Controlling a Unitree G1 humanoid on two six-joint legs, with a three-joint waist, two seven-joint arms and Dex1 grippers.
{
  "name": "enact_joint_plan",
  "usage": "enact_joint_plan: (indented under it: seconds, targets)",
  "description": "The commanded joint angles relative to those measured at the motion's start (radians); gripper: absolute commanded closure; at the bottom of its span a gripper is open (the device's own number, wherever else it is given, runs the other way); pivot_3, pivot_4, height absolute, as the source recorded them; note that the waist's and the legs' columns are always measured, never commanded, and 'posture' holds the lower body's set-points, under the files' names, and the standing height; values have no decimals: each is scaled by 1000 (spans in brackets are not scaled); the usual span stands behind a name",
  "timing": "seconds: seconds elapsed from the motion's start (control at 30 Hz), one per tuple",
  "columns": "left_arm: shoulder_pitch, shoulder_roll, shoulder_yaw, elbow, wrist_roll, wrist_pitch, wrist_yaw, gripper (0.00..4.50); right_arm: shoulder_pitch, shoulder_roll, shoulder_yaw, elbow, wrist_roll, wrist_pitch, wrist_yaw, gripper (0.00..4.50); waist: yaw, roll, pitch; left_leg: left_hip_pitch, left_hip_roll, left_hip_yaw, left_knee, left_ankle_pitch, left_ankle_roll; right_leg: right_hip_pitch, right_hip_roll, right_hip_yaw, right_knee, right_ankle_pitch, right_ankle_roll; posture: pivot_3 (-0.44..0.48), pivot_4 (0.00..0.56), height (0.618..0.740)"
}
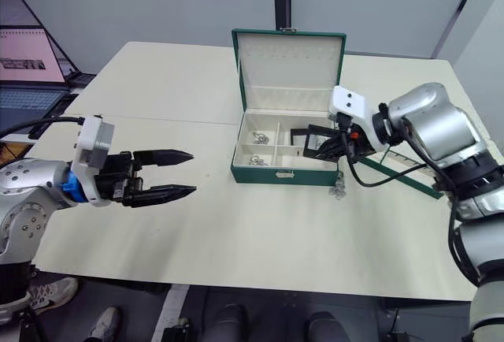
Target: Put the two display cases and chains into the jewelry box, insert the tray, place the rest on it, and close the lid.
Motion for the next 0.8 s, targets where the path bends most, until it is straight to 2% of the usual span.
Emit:
enact_joint_plan:
  seconds: [0.03,0.43,0.8]
  targets:
    - [7,21,43,-28,-18,-19,-12,856,-47,36,-1,57,-52,-54,30,4483,0,0,0,0,0,0,0,0,0,-1,0,0,1,0,0,0,150,737]
    - [29,26,55,-52,-31,-11,-9,856,-104,232,4,270,-168,-158,43,4483,-1,0,0,1,0,0,1,0,0,-2,0,0,5,0,0,0,150,737]
    - [44,31,57,-54,-28,-15,-15,856,-98,281,-14,339,-220,-198,45,4483,-1,0,0,1,0,1,1,0,0,-3,0,0,8,0,0,0,150,737]
